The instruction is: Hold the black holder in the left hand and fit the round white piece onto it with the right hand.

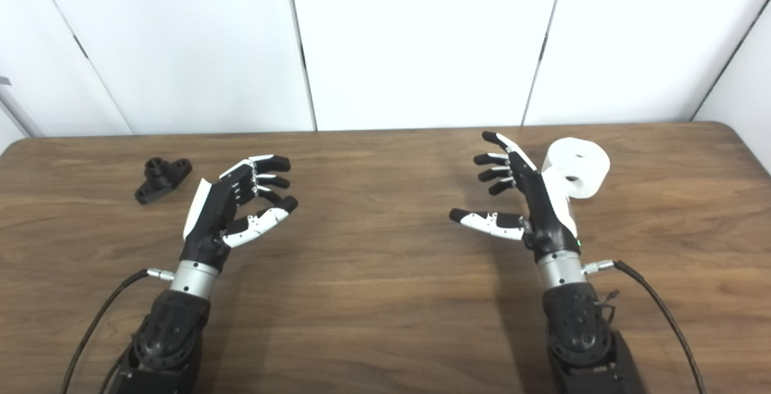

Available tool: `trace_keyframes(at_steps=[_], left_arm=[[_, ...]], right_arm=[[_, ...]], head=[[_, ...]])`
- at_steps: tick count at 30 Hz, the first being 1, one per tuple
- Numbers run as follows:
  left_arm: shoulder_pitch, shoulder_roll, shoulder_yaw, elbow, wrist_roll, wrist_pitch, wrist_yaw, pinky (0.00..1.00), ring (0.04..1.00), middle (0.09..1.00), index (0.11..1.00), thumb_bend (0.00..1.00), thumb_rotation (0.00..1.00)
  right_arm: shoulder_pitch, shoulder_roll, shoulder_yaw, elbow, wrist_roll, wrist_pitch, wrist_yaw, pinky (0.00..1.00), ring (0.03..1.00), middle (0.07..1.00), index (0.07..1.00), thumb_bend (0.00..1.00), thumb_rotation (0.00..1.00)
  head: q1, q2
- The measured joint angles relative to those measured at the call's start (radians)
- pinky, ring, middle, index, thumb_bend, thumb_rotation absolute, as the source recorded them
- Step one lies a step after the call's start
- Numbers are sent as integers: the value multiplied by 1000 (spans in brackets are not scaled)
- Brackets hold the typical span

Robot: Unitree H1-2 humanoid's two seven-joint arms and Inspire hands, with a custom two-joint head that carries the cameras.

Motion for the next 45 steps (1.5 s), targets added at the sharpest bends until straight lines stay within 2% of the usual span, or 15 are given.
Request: trace_keyframes(at_steps=[18,20,23,24,26,28,30,32,36,40,43,45], left_arm=[[0,0,-1,0,20,1,2,537,658,742,720,699,302],[1,-2,-1,-1,27,2,4,537,654,739,720,692,302],[4,-12,-2,-1,30,2,5,531,654,732,715,681,267],[4,-16,-3,-1,30,2,5,532,653,730,712,677,261],[4,-27,-7,-1,31,2,5,540,659,731,711,670,256],[4,-34,-14,-1,38,2,6,547,663,735,716,652,256],[5,-37,-21,-1,46,2,7,545,660,733,716,638,231],[5,-42,-26,1,54,0,8,544,660,733,716,624,217],[6,-56,-32,30,55,-8,9,545,660,738,716,626,203],[6,-72,-38,58,63,-8,20,547,679,742,713,648,245],[0,-74,-43,67,73,-12,31,548,678,737,713,631,244],[-5,-74,-45,72,78,-13,34,536,666,734,712,628,239]], right_arm=[[0,1,0,-11,-7,-5,-5,502,618,716,798,646,108],[0,1,0,-16,-8,-5,-5,500,617,716,798,645,106],[4,0,0,-23,-7,-4,0,514,625,721,803,632,108],[6,0,0,-24,-6,-4,2,517,626,721,802,631,110],[11,-3,0,-27,-4,-4,9,513,621,722,799,627,96],[16,-6,-4,-30,2,-4,12,511,621,725,797,626,73],[21,-9,-11,-31,10,-4,14,508,618,723,795,624,49],[24,-15,-18,-29,18,-6,15,514,613,719,799,624,89],[29,-35,-29,-16,32,-13,21,517,611,714,798,628,132],[37,-36,-41,-4,55,-5,29,538,635,734,802,614,83],[39,-36,-43,-12,66,0,40,555,647,740,807,601,11],[39,-37,-46,-16,70,-1,46,546,639,735,805,601,2]], head=[[21,6],[46,2],[139,-18],[140,-18],[191,-26],[192,-26],[232,-47],[273,-83],[313,-103],[360,-123],[377,-127],[385,-129]])
